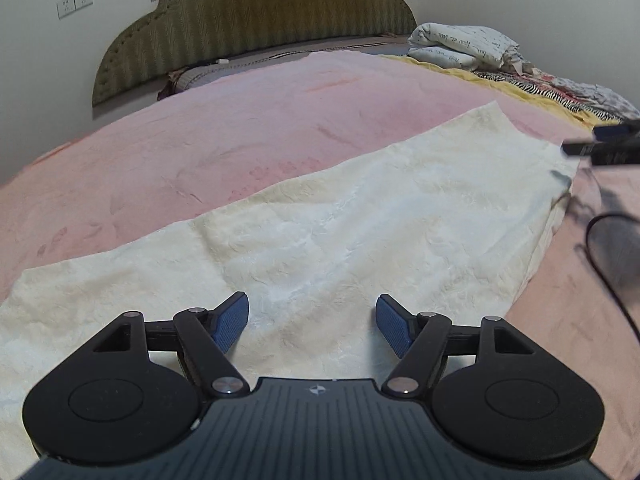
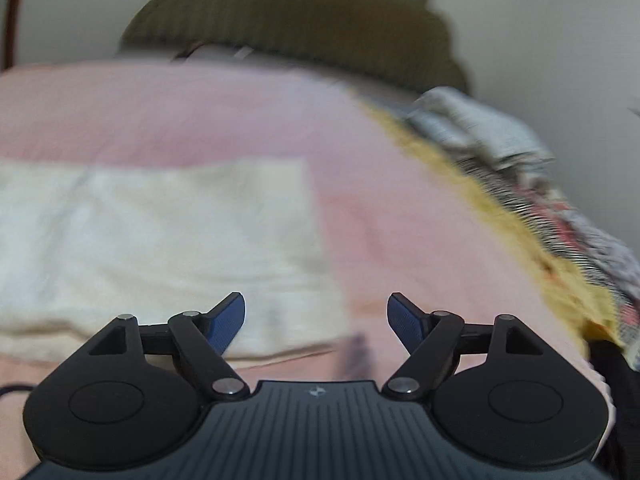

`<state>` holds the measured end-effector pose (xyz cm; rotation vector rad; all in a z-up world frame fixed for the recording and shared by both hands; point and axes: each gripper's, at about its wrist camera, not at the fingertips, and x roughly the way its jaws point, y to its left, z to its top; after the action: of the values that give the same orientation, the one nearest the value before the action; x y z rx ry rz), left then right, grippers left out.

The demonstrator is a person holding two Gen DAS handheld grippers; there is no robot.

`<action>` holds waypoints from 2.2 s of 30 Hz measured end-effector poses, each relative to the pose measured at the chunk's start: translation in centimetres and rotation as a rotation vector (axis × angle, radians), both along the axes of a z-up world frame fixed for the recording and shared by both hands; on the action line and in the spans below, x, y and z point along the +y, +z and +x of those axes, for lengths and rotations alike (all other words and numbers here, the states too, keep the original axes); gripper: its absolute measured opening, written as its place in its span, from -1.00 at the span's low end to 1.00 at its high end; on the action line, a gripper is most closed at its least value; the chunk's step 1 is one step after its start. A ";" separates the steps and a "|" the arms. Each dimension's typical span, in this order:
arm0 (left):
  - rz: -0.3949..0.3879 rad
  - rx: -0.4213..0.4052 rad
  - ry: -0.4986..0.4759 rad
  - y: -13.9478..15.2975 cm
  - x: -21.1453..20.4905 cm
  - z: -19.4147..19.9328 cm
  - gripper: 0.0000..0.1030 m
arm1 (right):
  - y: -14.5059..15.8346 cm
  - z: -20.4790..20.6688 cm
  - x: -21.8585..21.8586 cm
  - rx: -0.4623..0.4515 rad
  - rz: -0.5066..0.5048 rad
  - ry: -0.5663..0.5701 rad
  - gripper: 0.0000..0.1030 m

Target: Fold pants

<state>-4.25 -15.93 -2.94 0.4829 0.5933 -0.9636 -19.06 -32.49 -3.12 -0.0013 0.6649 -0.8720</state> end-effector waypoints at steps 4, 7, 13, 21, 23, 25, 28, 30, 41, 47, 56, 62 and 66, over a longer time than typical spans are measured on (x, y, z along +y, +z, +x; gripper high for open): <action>-0.010 -0.002 0.007 -0.4 -0.2 -0.2 0.52 | 1.5 -2.4 0.0 -0.265 0.231 0.124 0.53; -0.023 -0.005 0.007 -0.5 0.0 -0.3 0.53 | -0.1 -0.9 -0.9 -0.292 0.413 0.238 0.53; -0.053 -0.031 -0.003 -0.9 0.9 -0.9 0.55 | -0.7 -0.3 -1.0 -0.255 0.276 0.054 0.53; -0.093 -0.031 0.009 -1.5 1.2 -0.9 0.71 | -3.6 -7.1 -4.4 -0.660 0.775 -0.069 0.54; -0.094 -0.030 0.014 -1.6 1.2 -0.8 0.75 | -4.4 -7.2 -4.5 -0.702 0.821 -0.047 0.54; -0.094 -0.032 0.016 -1.7 1.2 -0.8 0.77 | -4.4 -6.6 -4.8 -0.693 0.819 -0.023 0.54; -0.095 -0.035 0.020 -1.8 1.1 -0.8 0.82 | -4.5 -5.2 -5.5 -0.700 0.811 0.001 0.54; -0.094 -0.031 0.024 -1.9 1.1 -0.8 0.86 | -4.7 -4.5 -5.8 -0.711 0.746 -0.008 0.51; -0.101 0.027 0.050 -2.2 1.1 0.2 0.98 | -5.8 -0.8 -9.7 -0.714 0.607 -0.120 -0.57; -0.141 0.072 0.064 -1.7 1.6 0.9 0.87 | -5.0 -0.5 -9.6 -0.664 0.557 -0.083 -0.72; -0.549 0.794 0.133 -0.2 3.3 7.5 0.89 | 1.9 4.0 0.7 -0.396 0.103 0.241 -0.73; -0.694 0.999 0.071 0.5 2.0 8.4 0.99 | 1.1 7.8 10.2 -0.200 -0.113 0.485 -0.73; -0.696 1.084 0.115 -0.9 0.4 9.0 0.99 | 0.2 8.7 14.0 -0.188 -0.093 0.589 -0.73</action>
<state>4.77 -15.52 -3.83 -0.7552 1.1552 -1.2047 -10.32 -18.48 -2.94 -0.1881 0.4107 -0.3274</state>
